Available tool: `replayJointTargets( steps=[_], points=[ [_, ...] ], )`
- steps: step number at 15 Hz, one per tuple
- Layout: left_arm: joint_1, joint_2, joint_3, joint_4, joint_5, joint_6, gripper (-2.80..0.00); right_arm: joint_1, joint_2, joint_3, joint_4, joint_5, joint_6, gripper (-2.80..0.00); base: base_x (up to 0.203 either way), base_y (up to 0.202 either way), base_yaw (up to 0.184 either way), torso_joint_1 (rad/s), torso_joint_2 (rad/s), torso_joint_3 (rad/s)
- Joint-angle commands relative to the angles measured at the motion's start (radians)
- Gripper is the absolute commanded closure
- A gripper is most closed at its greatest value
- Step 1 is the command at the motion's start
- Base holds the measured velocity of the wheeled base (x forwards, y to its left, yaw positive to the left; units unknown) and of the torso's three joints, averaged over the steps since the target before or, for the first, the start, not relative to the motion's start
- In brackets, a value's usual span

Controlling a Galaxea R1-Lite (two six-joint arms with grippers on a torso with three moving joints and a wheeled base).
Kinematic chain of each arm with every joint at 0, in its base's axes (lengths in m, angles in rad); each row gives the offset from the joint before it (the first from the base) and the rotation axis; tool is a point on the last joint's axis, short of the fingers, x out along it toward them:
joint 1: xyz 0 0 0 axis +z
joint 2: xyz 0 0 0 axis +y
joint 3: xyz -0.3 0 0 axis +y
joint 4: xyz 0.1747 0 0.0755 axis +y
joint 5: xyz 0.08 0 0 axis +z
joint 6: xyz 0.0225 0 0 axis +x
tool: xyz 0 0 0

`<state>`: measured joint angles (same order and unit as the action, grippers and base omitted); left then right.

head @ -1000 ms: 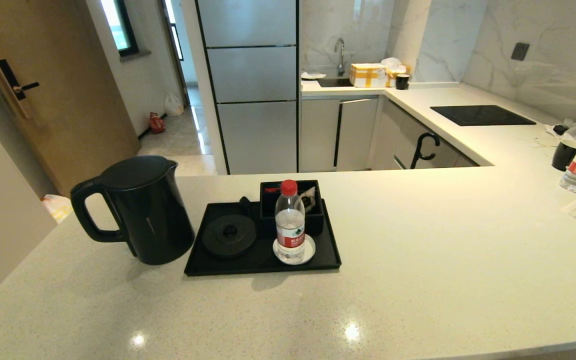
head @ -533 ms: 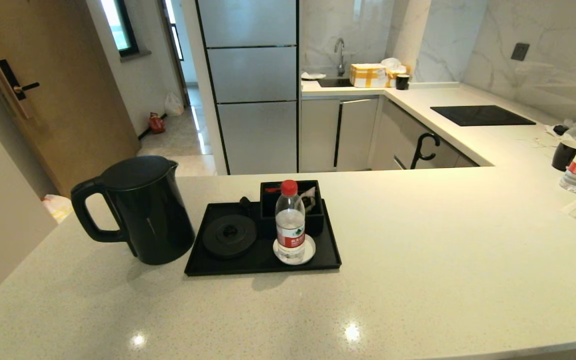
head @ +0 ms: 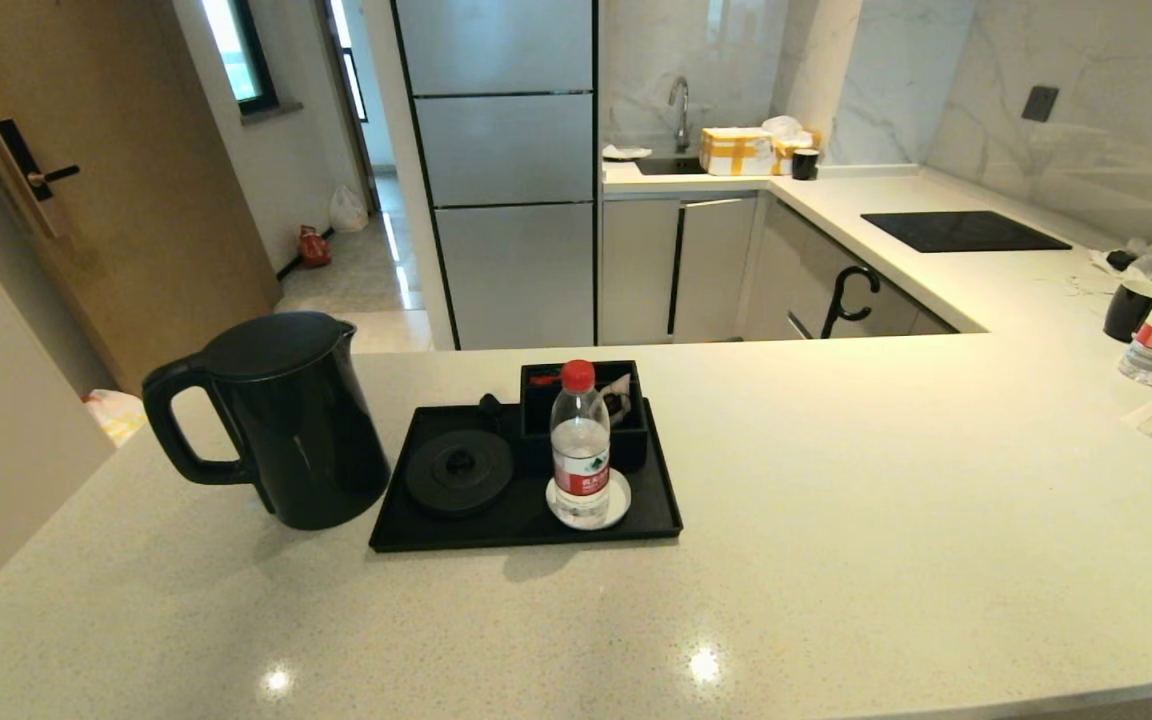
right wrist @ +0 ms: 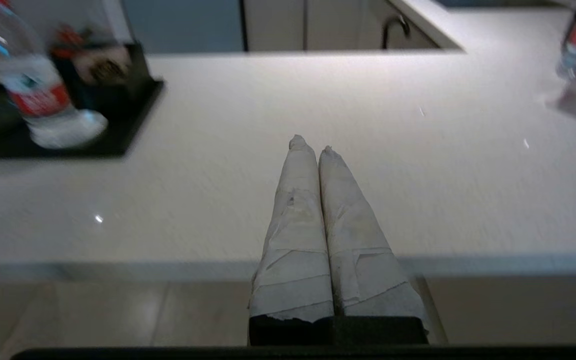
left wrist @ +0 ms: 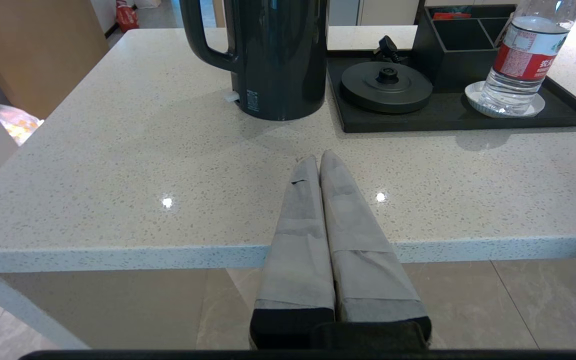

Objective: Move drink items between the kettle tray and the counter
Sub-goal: Return the kettle to its original position

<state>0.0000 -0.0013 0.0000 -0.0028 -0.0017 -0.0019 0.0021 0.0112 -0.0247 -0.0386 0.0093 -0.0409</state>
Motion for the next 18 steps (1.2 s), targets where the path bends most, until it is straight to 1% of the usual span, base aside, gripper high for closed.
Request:
replayJointTargets(
  steps=[1,4,6,8,9,18],
  points=[
    [0.000,0.000,0.000,0.001,0.000,0.000,0.00,0.000,-0.009,0.023,0.049,-0.013,0.001,0.00,0.000,0.000,0.000,0.000,0.00,0.000],
    [0.000,0.000,0.000,0.000,0.000,-0.001,0.00,-0.001,-0.010,0.020,0.051,-0.011,0.009,0.00,0.000,0.000,0.000,0.000,0.00,0.000],
    [0.000,0.000,0.000,0.001,0.000,-0.001,0.00,-0.001,-0.010,0.022,0.048,-0.008,-0.010,0.00,0.000,0.000,0.000,0.000,0.00,0.000],
    [0.000,0.000,0.000,0.000,0.000,-0.001,0.00,-0.001,-0.010,0.024,0.042,-0.017,0.029,0.00,0.000,0.000,0.000,0.000,0.00,0.000],
    [0.000,0.000,0.000,0.001,0.000,0.000,0.00,0.000,-0.010,0.025,0.040,-0.018,0.036,0.00,0.000,0.000,0.000,0.000,0.00,0.000],
    [0.000,0.000,0.000,0.000,0.000,0.000,0.00,0.001,-0.010,0.025,0.039,-0.018,0.039,0.00,0.000,0.000,0.000,0.000,0.00,0.000]
  ],
)
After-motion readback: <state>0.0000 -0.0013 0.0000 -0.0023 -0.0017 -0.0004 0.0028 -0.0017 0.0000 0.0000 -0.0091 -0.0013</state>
